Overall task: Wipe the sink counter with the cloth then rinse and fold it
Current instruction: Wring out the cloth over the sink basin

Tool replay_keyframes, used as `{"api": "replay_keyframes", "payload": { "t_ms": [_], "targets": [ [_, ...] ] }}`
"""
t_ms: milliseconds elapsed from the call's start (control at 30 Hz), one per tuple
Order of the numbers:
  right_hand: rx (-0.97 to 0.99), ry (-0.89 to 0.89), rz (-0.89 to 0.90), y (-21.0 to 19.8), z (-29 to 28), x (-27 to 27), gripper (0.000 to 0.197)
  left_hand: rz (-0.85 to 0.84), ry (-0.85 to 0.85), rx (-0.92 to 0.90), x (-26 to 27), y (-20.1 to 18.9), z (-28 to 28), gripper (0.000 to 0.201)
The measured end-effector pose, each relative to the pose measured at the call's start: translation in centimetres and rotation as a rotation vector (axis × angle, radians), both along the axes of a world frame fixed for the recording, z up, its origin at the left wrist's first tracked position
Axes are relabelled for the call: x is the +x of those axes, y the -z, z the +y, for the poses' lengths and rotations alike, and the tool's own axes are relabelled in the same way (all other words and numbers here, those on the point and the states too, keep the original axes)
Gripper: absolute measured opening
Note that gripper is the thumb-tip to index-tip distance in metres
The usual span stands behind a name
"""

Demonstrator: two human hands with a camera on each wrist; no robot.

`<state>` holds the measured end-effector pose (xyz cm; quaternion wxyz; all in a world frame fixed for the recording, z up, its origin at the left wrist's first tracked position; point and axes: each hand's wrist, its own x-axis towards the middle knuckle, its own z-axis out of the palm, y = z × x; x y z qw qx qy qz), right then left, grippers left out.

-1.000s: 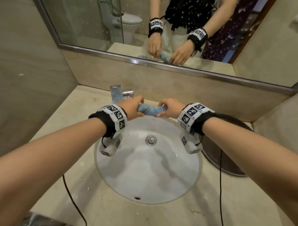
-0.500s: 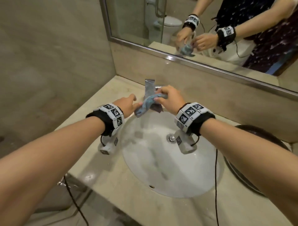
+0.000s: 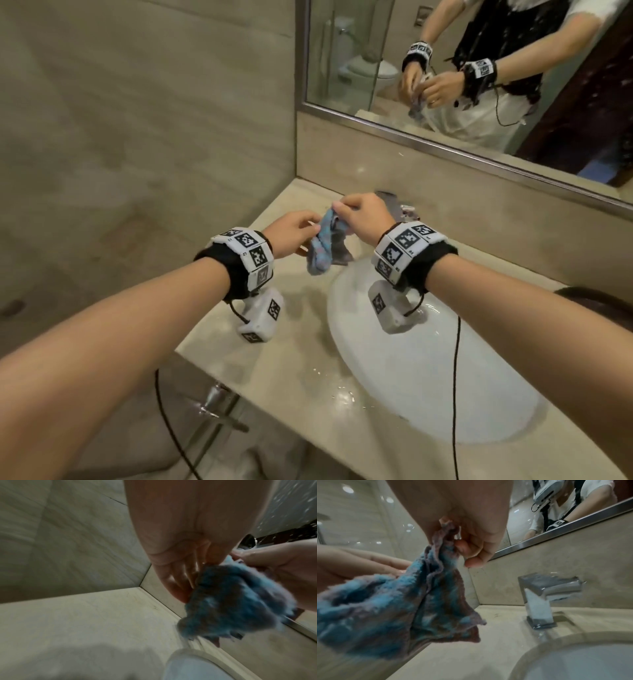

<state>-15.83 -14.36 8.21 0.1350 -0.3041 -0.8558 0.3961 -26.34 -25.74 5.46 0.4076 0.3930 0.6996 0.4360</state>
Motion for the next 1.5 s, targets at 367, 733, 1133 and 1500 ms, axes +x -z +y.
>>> {"api": "replay_keyframes", "payload": {
  "t_ms": [367,733,1133,1500],
  "targets": [
    [-0.069,0.106,-0.176,0.8,-4.5,-5.9,0.026,0.244,-0.125,-0.027,-7.6,0.4,-3.0,0.032],
    [-0.289,0.078,0.011,-1.1,-2.3,-6.4,0.037,0.216,-0.34,0.0,-9.9,0.5,-2.7,0.047],
    [-0.501,-0.264,0.117,-3.9,-2.1,-8.7,0.032,0.364,0.06,-0.07,-8.4,-2.1,-2.2,0.074],
    [0.219,-0.015,-0.071,-5.0,1.9,-8.2,0.024,0.671,-0.272,-0.168,-11.4,-3.7,-2.1,0.042]
  ]
}}
